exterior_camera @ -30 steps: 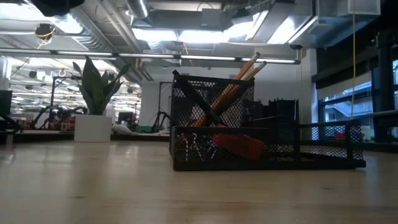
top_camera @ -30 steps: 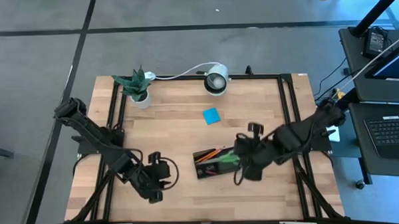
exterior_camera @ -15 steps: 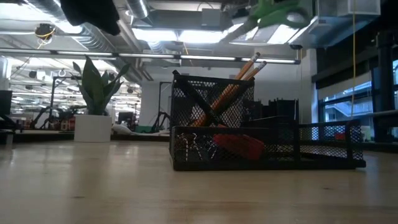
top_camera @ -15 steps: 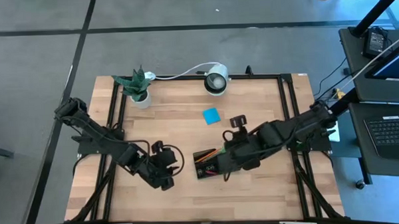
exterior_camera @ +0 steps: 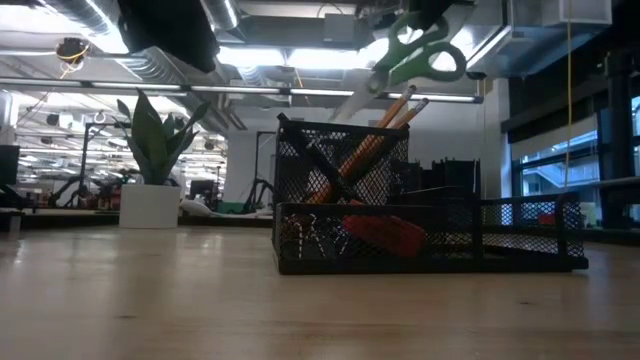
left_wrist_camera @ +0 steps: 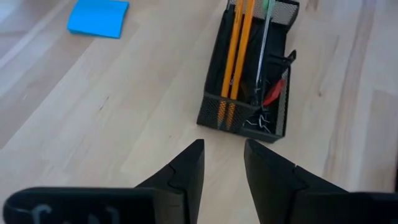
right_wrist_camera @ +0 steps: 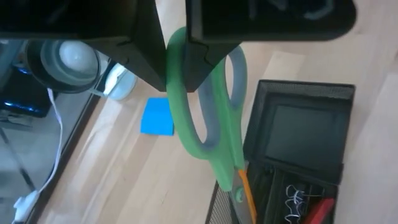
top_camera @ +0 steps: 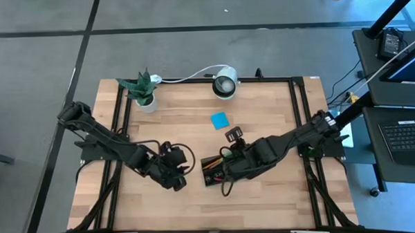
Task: Pick and place office supplies into organizer
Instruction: Put the scissors into the desk organizer
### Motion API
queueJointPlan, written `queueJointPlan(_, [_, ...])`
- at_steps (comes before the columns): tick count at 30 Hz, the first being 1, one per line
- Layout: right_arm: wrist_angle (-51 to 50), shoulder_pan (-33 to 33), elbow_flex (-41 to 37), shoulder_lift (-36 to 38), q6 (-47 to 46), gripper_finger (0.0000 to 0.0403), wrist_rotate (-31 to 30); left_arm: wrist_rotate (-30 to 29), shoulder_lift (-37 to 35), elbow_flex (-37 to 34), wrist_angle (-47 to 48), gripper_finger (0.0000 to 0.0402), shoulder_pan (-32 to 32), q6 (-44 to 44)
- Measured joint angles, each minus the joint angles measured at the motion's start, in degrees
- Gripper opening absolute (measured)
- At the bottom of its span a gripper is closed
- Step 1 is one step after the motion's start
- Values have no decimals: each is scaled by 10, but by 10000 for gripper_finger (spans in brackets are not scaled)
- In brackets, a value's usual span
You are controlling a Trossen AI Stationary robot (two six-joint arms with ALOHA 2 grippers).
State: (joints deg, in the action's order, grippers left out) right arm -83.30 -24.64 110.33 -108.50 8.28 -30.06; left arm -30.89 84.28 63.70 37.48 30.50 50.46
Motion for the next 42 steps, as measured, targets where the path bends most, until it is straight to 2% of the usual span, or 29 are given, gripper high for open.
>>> queueJointPlan(4, [2, 1, 0, -15, 2, 41, -17, 0, 10, 0, 0, 106, 0, 0])
queueJointPlan(18, [35, 1, 0, -57, 11, 41, -19, 8, 55, 0, -2, 106, 0, 0])
queueJointPlan(30, [46, 2, 0, -60, 12, 61, -17, 6, 67, 0, -4, 106, -4, 9])
queueJointPlan(42, [47, 2, 0, -60, 12, 63, -14, 6, 67, 0, -4, 106, -4, 9])
